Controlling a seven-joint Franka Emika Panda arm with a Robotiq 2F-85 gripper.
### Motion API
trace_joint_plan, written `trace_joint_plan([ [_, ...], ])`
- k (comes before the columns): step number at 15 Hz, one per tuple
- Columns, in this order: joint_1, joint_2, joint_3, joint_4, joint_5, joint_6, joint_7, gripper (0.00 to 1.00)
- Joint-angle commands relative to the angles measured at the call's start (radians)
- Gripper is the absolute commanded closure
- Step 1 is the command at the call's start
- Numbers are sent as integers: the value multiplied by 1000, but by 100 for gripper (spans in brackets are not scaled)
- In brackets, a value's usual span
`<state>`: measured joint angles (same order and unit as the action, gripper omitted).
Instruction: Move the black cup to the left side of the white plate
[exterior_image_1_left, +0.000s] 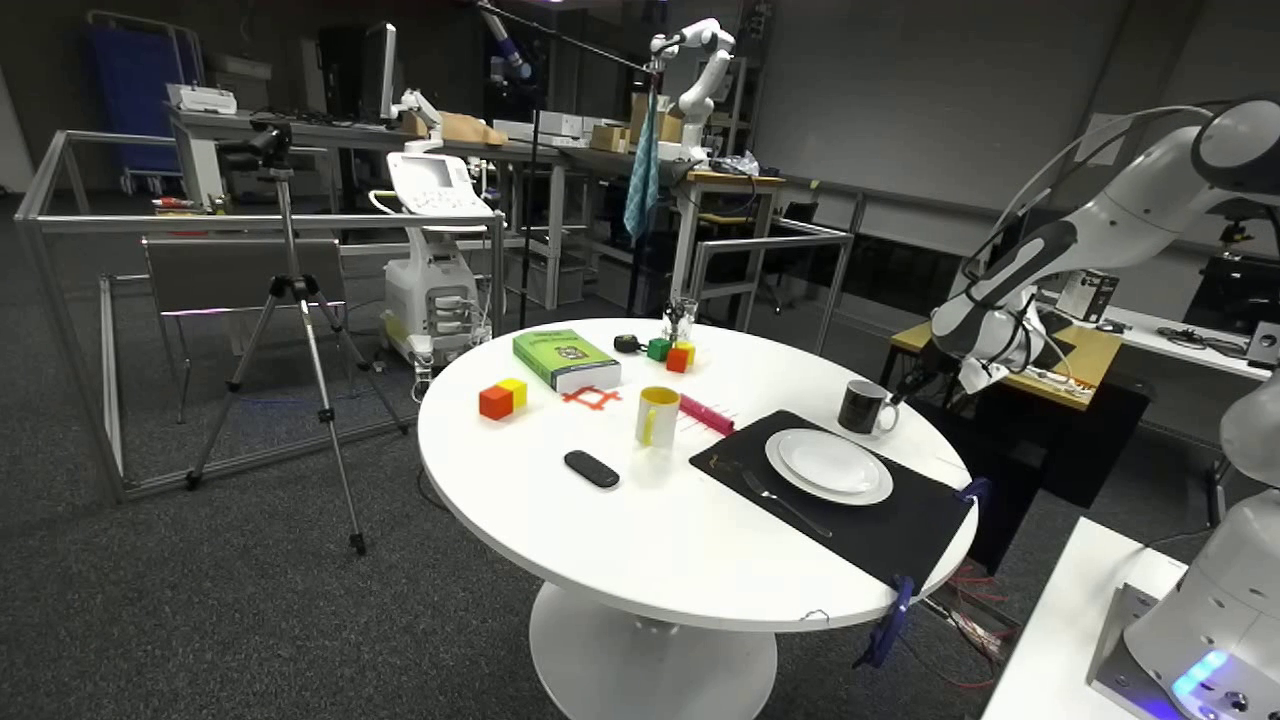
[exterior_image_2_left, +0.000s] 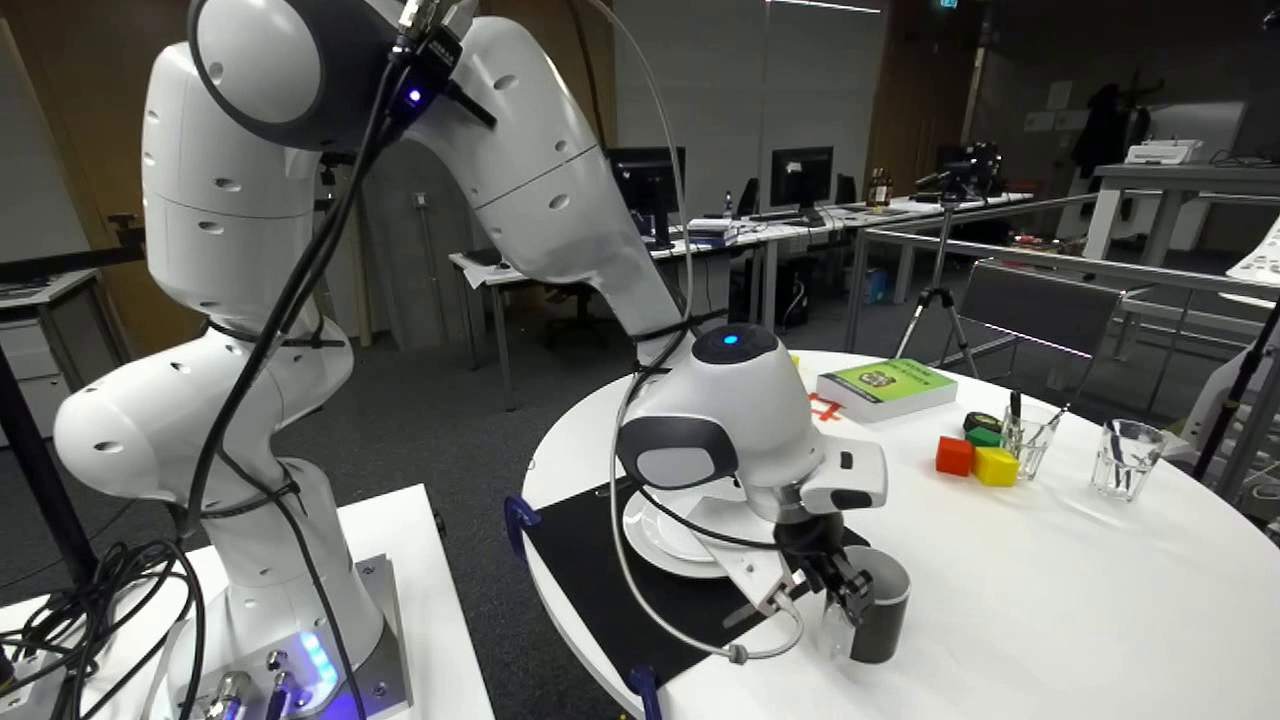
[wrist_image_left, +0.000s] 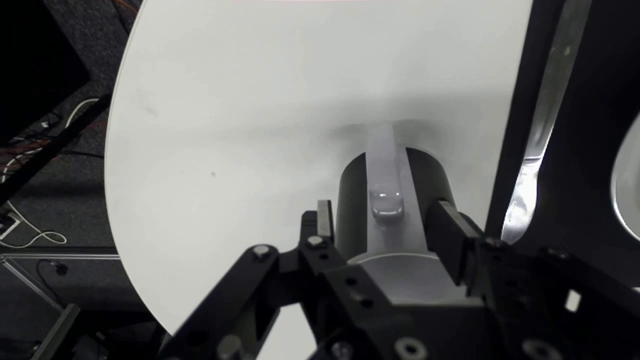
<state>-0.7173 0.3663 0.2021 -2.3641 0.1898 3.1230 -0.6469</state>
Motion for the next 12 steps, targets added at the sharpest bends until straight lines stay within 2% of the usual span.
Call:
trace_joint_plan([
  [1,-2,-86,13,-31,-3,-51,-7,11],
  [2,4,-93,13,-31,-2,-63,-1,3],
  [4,40,-113,-19,-35,-12,-108,35,8],
  [5,44,-118,-16,-34,-11,-134,38,2],
  [12,63,-138,-17,-27,-7,-209,84,0],
])
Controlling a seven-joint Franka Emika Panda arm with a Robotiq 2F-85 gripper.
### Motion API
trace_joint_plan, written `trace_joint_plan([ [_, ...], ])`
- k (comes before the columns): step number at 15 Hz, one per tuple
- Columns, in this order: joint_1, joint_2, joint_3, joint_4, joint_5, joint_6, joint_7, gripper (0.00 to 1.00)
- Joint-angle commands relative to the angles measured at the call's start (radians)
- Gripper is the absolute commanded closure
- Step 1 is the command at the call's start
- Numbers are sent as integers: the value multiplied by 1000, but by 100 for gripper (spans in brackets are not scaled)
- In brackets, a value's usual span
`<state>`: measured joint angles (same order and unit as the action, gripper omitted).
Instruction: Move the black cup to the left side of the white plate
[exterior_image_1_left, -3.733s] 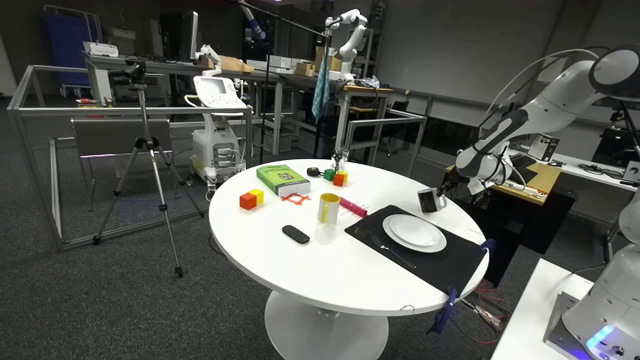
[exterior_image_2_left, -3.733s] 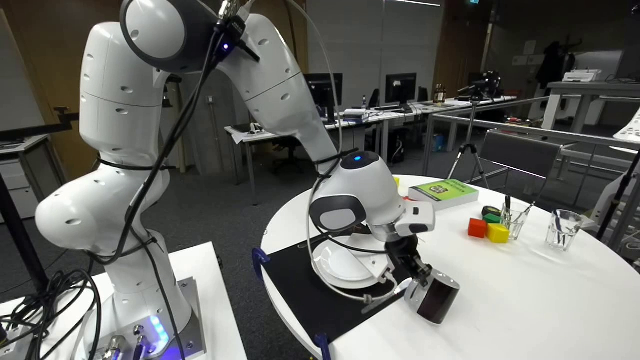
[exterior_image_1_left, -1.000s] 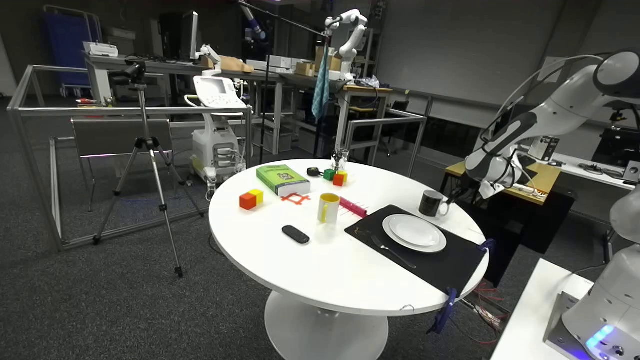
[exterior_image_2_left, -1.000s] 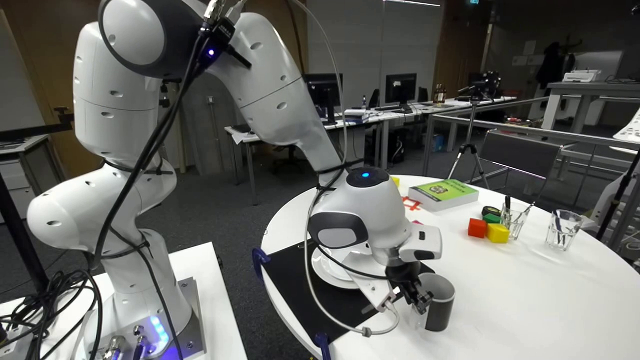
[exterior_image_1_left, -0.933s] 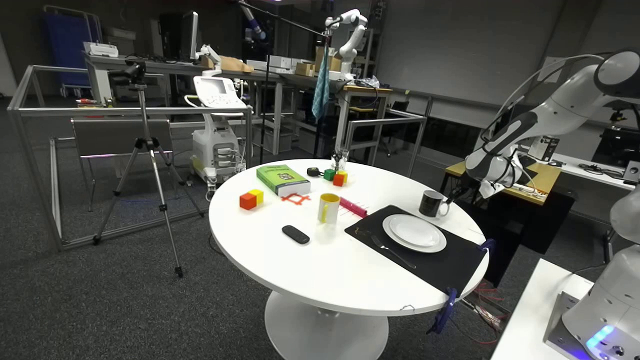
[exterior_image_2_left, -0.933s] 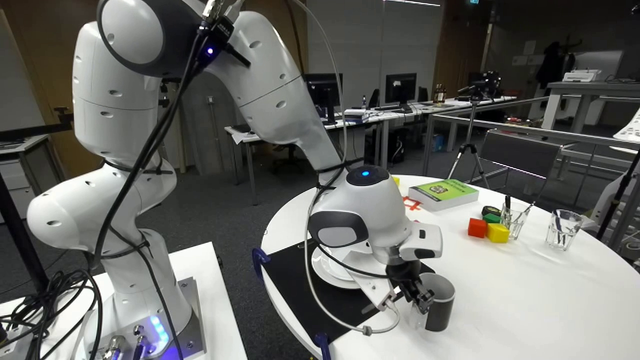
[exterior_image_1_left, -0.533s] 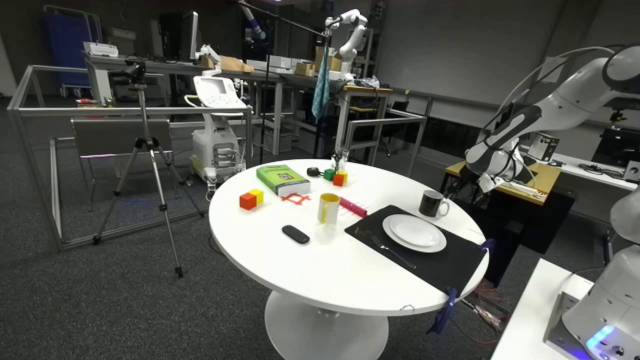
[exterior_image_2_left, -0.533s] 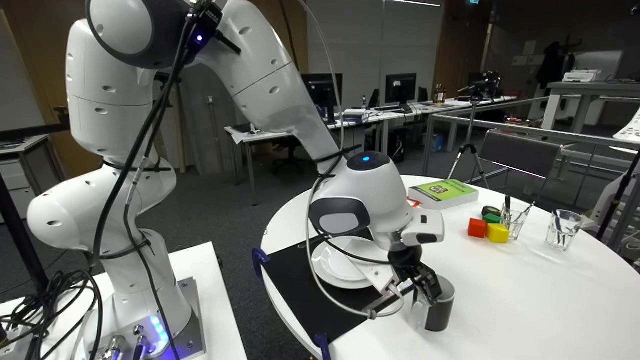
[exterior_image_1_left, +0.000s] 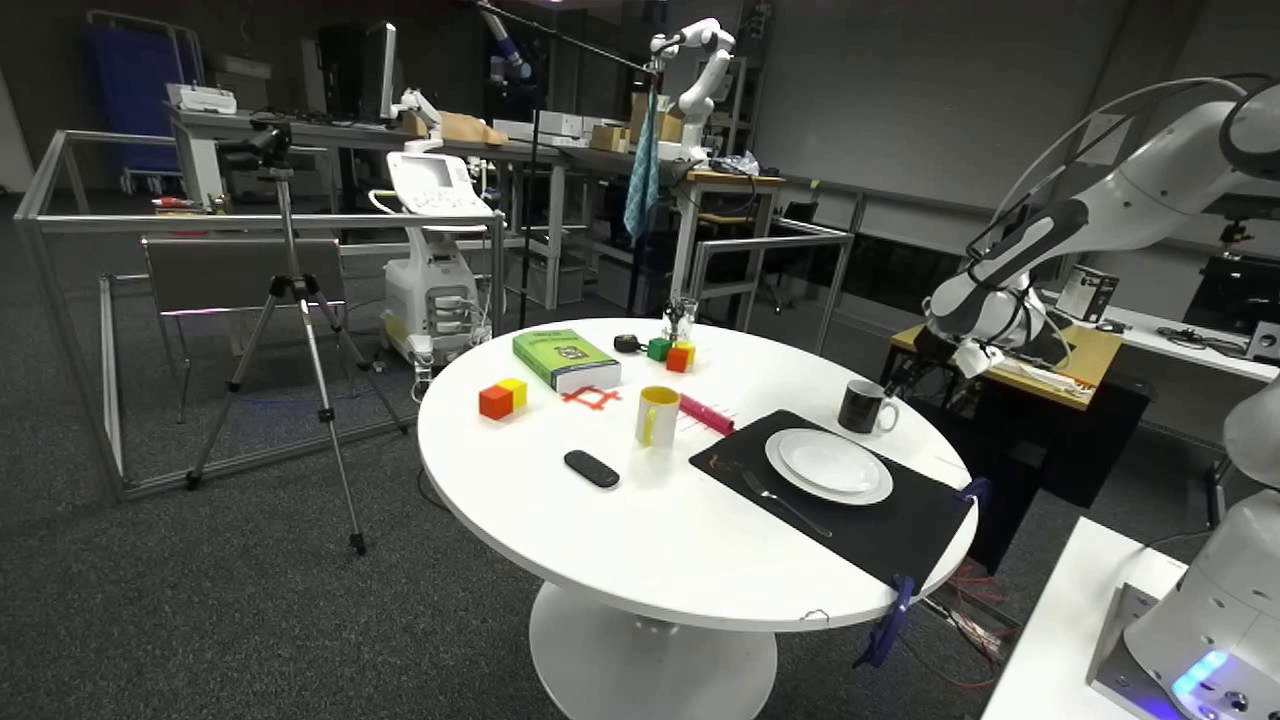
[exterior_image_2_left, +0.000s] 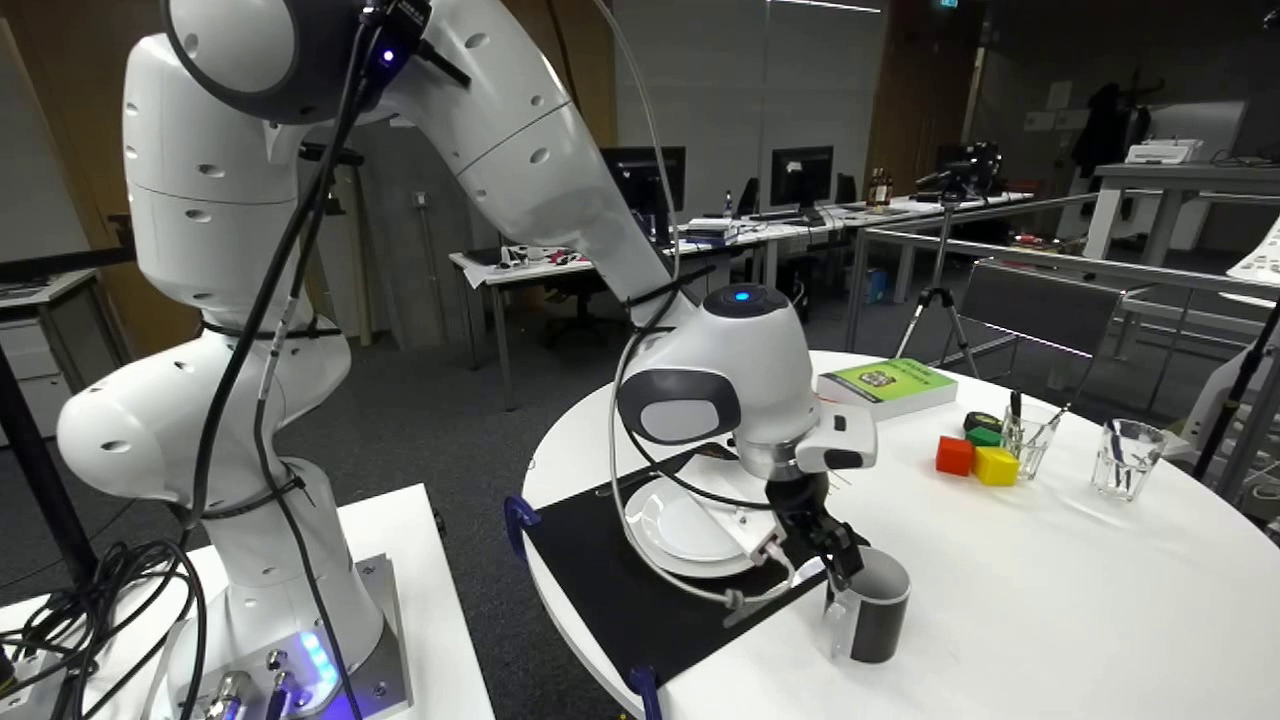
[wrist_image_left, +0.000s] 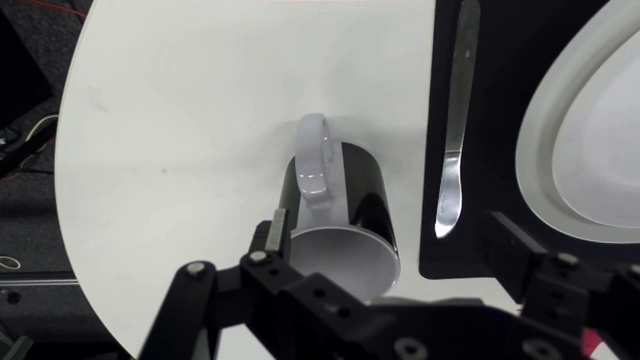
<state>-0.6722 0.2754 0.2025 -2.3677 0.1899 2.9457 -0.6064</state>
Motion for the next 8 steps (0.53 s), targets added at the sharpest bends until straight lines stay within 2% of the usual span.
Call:
trace_joint_plan([
  [1,19,-48,-19,-23,-9,-32,53,0],
  [4,21,-35,-31,-20,-21,-10,71,0],
  [6,24,-31,-50,-16,-29,-7,83,18],
  [7,16,-36,-52,-17,-22,-10,77,23],
  [8,14,-39,-60,-18,-23,-7,75,18],
])
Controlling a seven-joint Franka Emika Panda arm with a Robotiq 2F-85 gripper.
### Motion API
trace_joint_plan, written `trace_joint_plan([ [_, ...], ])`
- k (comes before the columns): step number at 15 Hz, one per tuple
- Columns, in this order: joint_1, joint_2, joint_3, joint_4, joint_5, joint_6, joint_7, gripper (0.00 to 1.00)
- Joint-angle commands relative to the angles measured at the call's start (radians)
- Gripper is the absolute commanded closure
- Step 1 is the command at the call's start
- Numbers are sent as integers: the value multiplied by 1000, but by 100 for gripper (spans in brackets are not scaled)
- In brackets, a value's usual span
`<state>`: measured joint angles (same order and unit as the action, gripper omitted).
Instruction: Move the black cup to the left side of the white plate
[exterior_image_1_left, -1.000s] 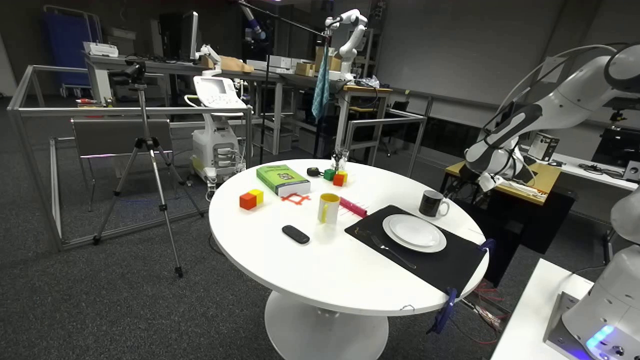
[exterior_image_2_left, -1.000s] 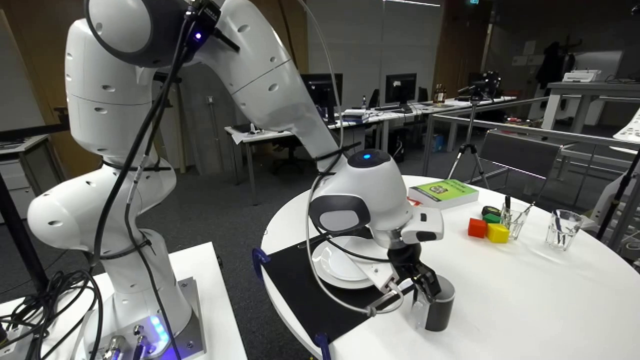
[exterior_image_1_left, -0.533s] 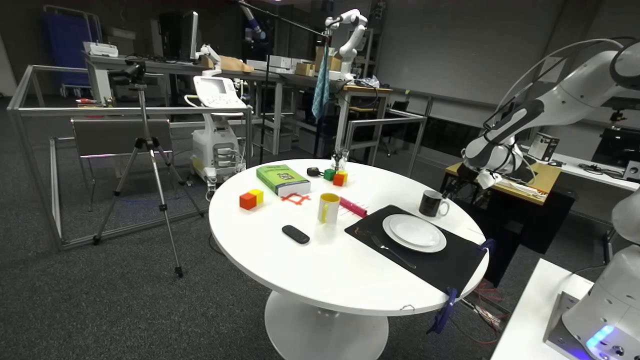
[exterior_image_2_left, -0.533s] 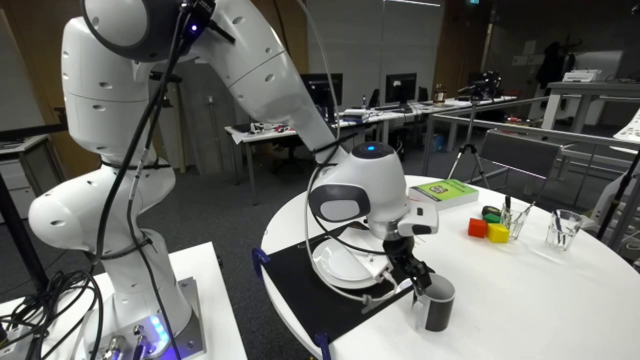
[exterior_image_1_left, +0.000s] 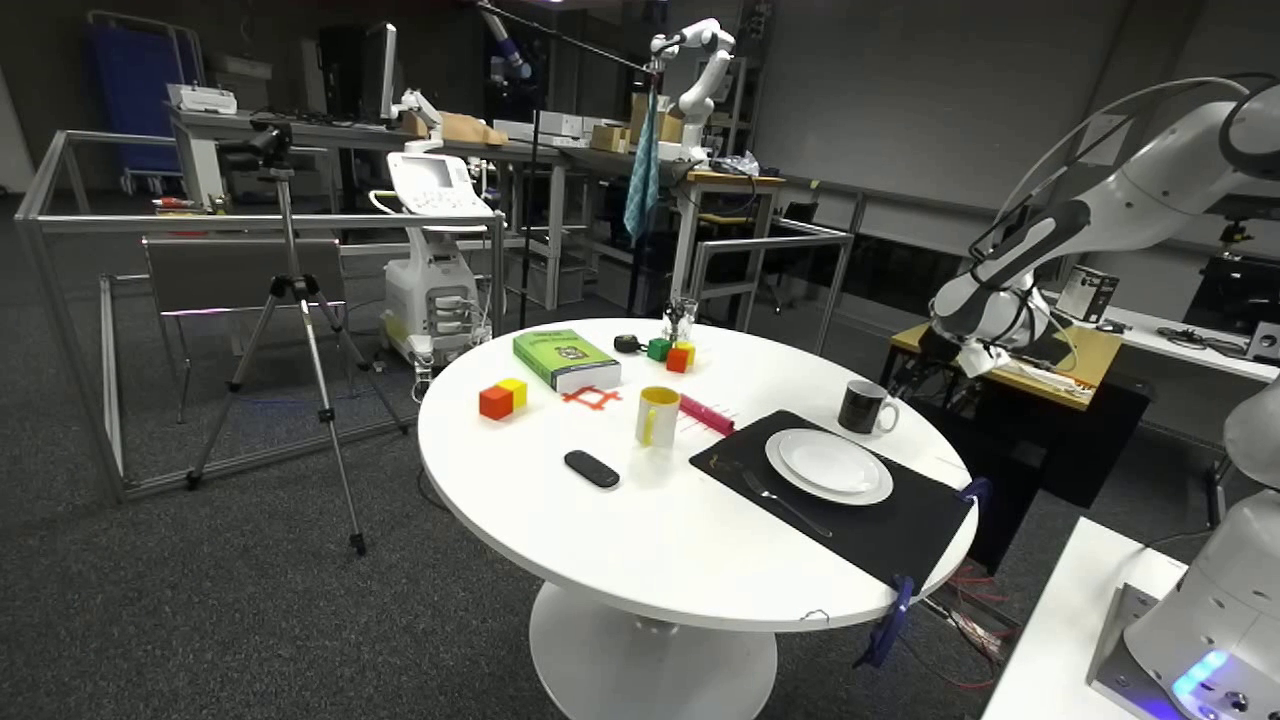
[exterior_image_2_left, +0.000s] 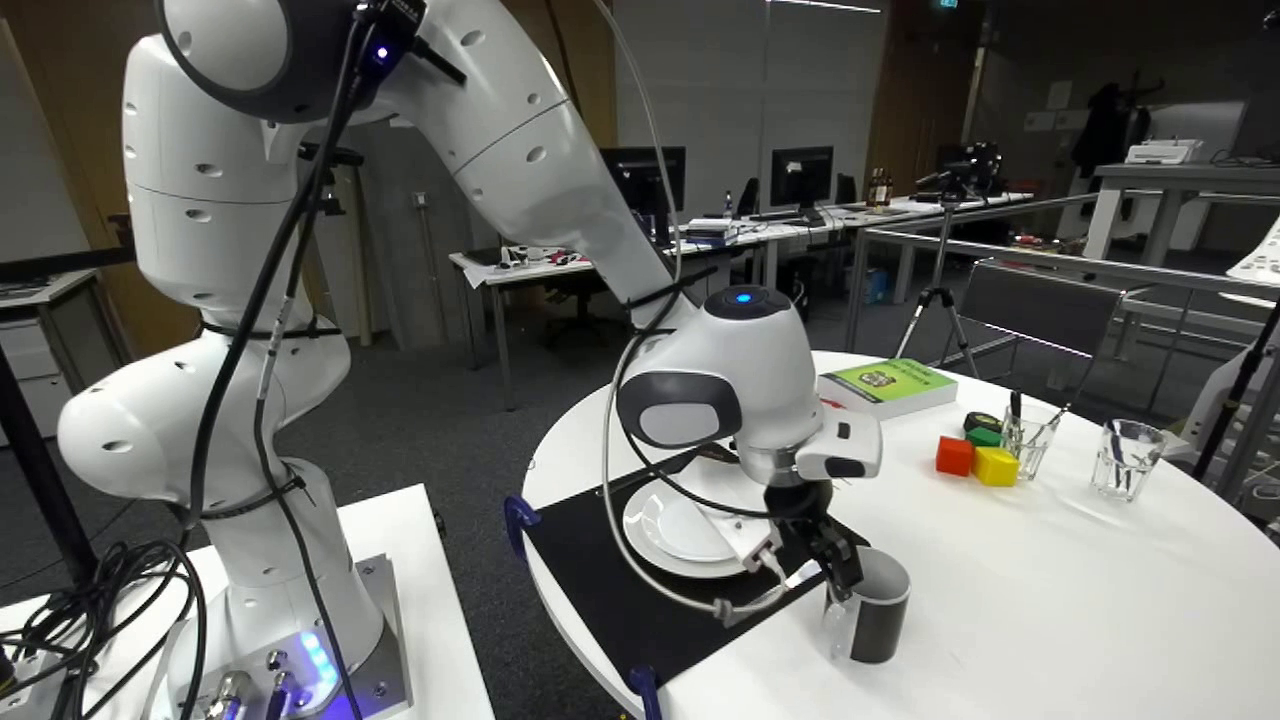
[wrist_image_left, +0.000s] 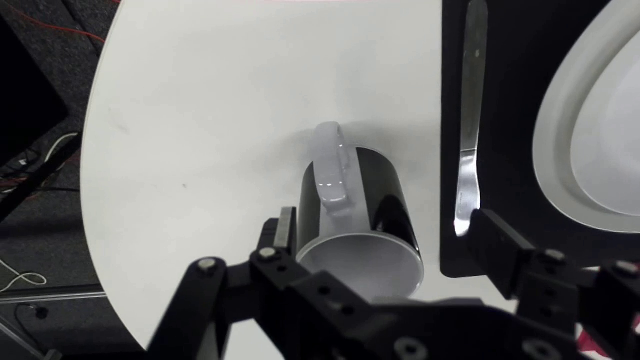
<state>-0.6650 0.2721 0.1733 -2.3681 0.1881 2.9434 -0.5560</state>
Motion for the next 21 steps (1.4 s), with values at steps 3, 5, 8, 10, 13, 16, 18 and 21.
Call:
trace_joint_plan([
  [3,-3,-32,-57,-13,-19,-1,9,17],
  [5,-8,-23,-77,1,-18,-1,5,14],
  [8,-7,-11,-104,27,-16,0,8,21],
  [10,3,-3,-122,42,-23,7,15,22],
  [13,25,18,-147,72,-43,9,33,21],
  [16,63,34,-185,88,-64,9,48,21],
  [18,82,47,-208,99,-76,8,58,21],
  [21,105,70,-232,111,-90,7,73,44],
])
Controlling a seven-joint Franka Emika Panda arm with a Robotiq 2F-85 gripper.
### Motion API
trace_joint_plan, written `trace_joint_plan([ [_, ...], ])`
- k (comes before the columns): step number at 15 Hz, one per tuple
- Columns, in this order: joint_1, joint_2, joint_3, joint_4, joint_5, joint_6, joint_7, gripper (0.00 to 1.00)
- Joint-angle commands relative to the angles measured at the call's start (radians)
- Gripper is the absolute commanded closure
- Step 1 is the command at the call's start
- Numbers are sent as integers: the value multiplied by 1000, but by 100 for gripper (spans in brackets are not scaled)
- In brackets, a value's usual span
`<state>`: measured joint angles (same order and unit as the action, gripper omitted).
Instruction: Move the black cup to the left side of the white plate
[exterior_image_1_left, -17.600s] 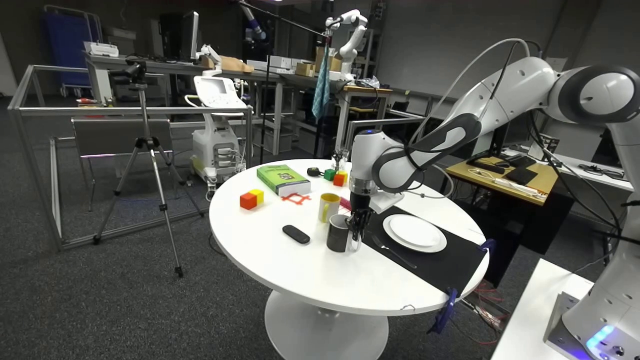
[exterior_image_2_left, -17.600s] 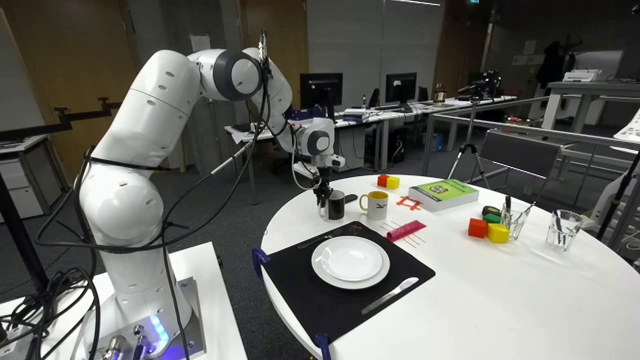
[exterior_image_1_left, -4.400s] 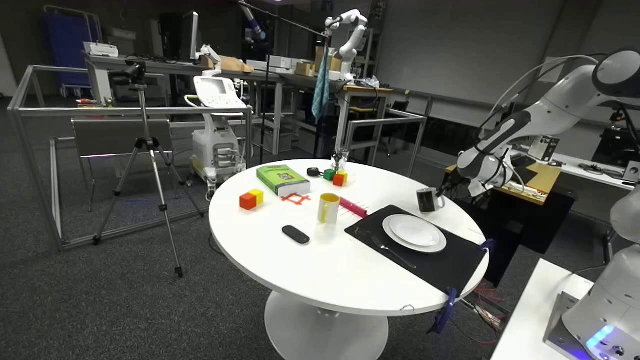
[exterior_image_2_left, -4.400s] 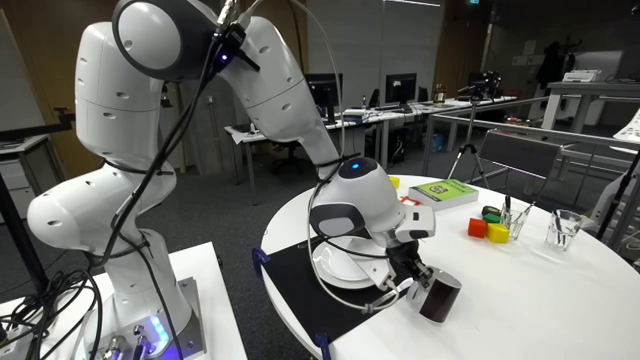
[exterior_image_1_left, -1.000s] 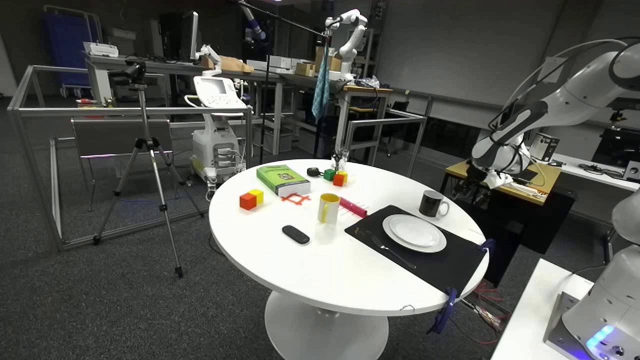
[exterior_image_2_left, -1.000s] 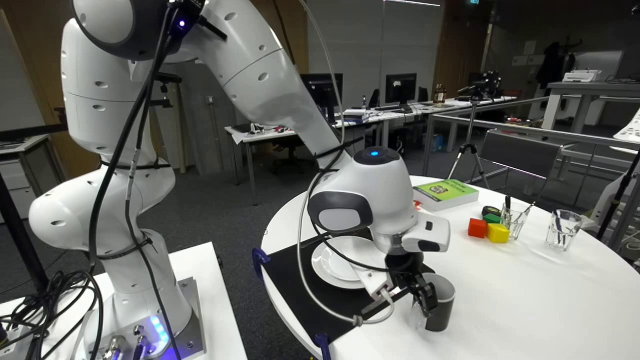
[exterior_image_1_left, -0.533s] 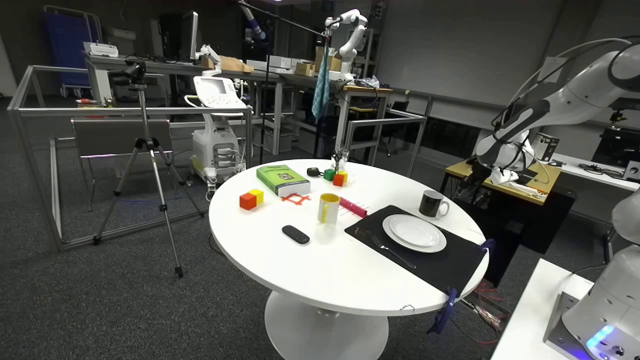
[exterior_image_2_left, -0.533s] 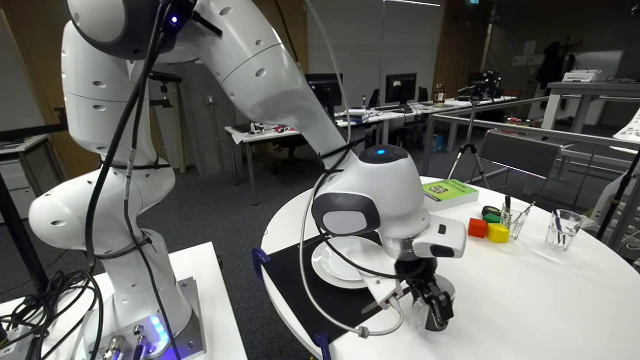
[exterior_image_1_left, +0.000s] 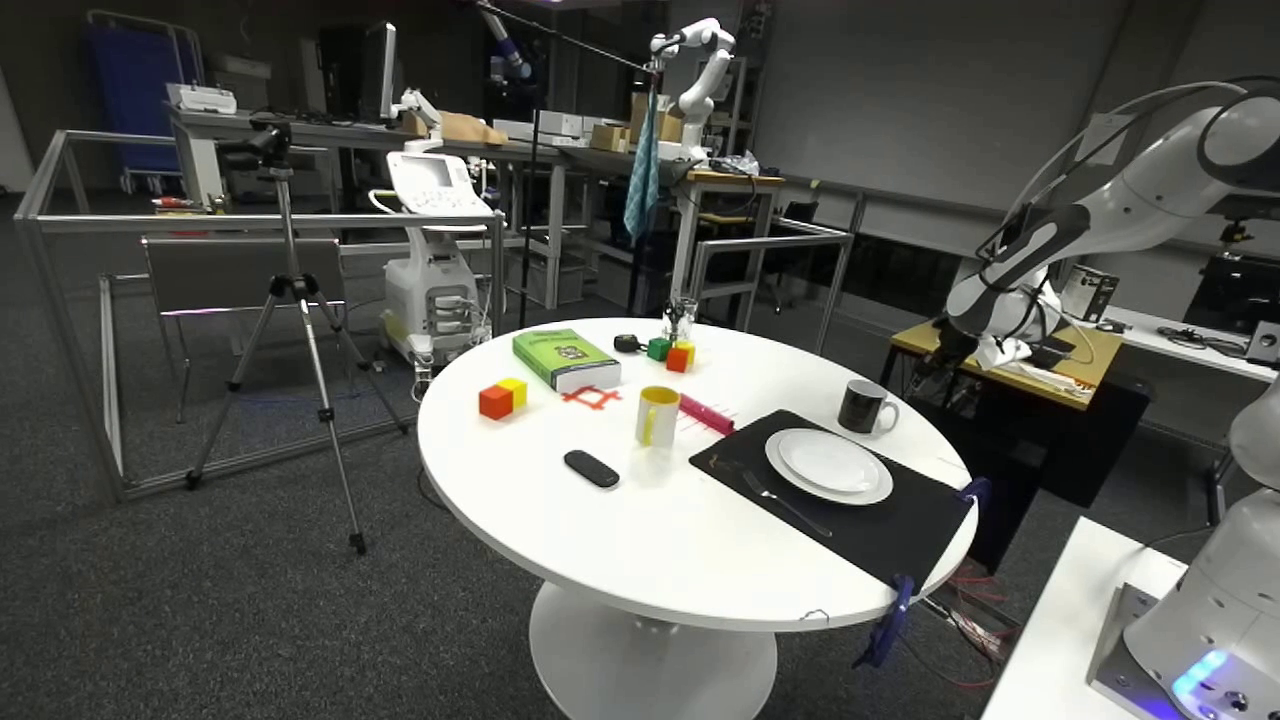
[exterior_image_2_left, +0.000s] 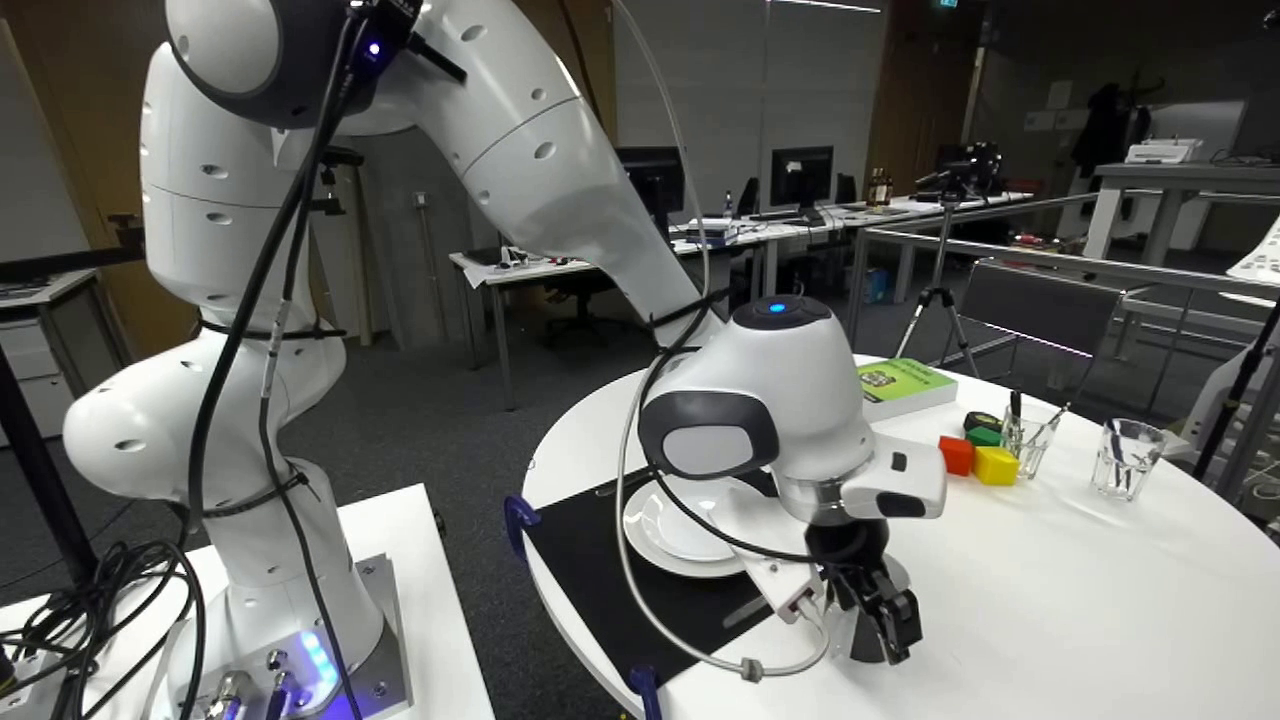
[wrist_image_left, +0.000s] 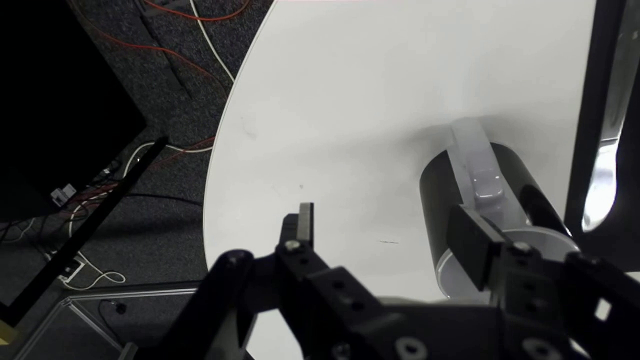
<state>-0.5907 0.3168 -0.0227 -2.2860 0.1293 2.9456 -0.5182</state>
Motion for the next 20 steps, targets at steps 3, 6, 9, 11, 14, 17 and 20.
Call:
trace_joint_plan([
  [3,42,45,-48,42,-39,3,43,61],
  [6,49,58,-55,50,-43,1,50,84],
  [9,53,64,-56,57,-49,0,54,100],
  [11,55,68,-56,60,-52,0,57,100],
  [14,62,80,-57,68,-54,1,69,100],
  [17,72,82,-57,72,-55,1,78,100],
  [20,85,89,-63,76,-59,-1,86,100],
])
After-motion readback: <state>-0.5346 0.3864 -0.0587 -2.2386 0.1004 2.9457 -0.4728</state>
